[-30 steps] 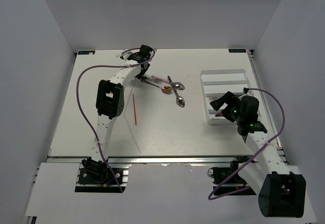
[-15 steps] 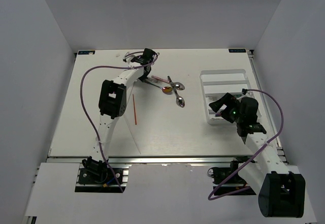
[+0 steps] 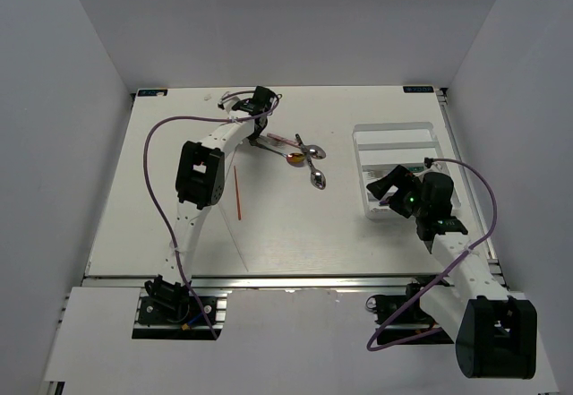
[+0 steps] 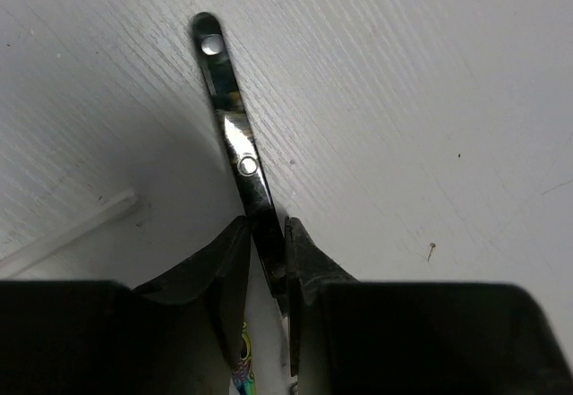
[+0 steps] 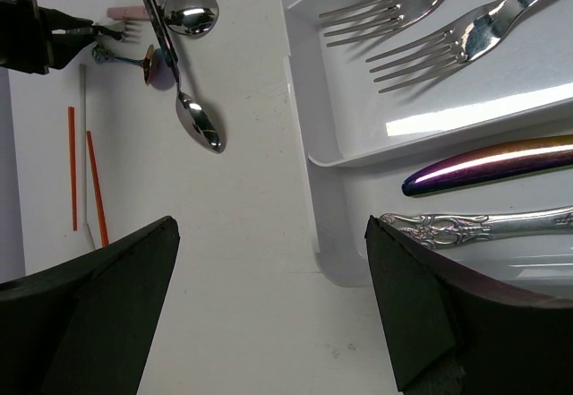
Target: Sort the eating utensils into containers
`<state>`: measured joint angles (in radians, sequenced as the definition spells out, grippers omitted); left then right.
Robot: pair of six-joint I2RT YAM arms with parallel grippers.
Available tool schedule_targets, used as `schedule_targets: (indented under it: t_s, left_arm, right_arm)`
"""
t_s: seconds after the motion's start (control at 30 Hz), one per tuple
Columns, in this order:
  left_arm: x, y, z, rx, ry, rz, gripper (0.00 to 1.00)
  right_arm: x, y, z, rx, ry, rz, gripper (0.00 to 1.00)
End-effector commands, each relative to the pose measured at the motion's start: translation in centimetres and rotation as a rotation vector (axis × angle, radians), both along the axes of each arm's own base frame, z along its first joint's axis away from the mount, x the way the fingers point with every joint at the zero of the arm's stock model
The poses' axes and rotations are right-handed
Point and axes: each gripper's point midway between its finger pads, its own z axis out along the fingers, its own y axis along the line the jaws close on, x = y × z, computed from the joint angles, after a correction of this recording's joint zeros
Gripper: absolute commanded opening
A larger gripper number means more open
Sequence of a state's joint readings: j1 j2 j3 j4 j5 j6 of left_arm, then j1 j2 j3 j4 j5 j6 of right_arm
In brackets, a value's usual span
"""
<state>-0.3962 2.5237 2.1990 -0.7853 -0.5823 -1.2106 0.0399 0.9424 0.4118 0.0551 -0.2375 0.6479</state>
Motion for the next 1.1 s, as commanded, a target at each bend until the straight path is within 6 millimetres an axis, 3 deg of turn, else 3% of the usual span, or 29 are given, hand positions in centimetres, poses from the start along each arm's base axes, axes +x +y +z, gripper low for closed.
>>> schedule_targets:
  t_s: [0.0, 0.23, 0.27, 0.37, 0.57, 0.6, 0.63, 0.67, 0.87, 0.9, 0.93, 1.0, 1.03, 1.07]
  left_arm:
    - [-1.3, 0.5, -2.1, 0.032, 0.064, 0.011, 0.29]
    - [-2.5, 0.4, -4.2, 0.037, 0.126, -0.032, 0.05]
    - [-2.2, 0.2, -3.9, 0.029, 0.109, -0.034, 0.00]
    - [-1.4, -0.3, -2.6, 0.001, 0.057, -0.038, 0.00]
    - [0.3, -1.8, 2.4, -0.088, -0.077, -0.051, 0.00]
    - [0.3, -2.0, 3.1, -0.098, -0.095, -0.062, 0.00]
    - [0.5, -2.3, 5.8, -0.120, -0.149, -0.071, 0.00]
    - [0.3, -2.3, 5.9, -0.127, -0.169, -0.080, 0.00]
    - [-0.7, -2.9, 12.9, -0.172, -0.312, -0.146, 0.00]
    - [-1.1, -3.2, 13.1, -0.162, -0.308, -0.178, 0.00]
    - [-1.4, -3.4, 13.6, -0.166, -0.316, -0.193, 0.00]
    - [-2.5, -3.9, 14.7, -0.165, -0.329, -0.235, 0.00]
    - [-3.0, -4.5, 15.1, -0.185, -0.336, -0.266, 0.00]
    - [-3.1, -5.1, 16.1, -0.207, -0.375, -0.294, 0.00]
  right_arm:
    - [0.5, 0.4, 1.2, 0.010, -0.061, 0.018, 0.89]
    - [0.3, 0.4, 1.3, 0.015, -0.069, 0.018, 0.89]
    - [0.3, 0.4, 1.3, 0.016, -0.069, 0.019, 0.89]
    - [0.1, 0.5, 0.9, 0.017, -0.066, 0.022, 0.89]
    - [0.3, 1.4, 1.7, 0.030, -0.124, 0.084, 0.89]
    - [-0.1, 2.3, 2.1, 0.052, -0.143, 0.143, 0.89]
    - [0.1, 2.7, 3.0, 0.058, -0.190, 0.176, 0.89]
    - [0.1, 3.1, 3.3, 0.068, -0.200, 0.204, 0.89]
    - [-0.3, 6.3, 7.8, 0.145, -0.354, 0.422, 0.89]
    - [-0.3, 6.9, 8.1, 0.142, -0.358, 0.453, 0.89]
    - [0.4, 7.1, 9.7, 0.110, -0.405, 0.470, 0.89]
    - [1.0, 8.0, 9.8, 0.082, -0.384, 0.497, 0.89]
    - [1.8, 8.4, 11.5, 0.059, -0.428, 0.513, 0.88]
    - [2.4, 8.8, 11.2, 0.060, -0.408, 0.526, 0.88]
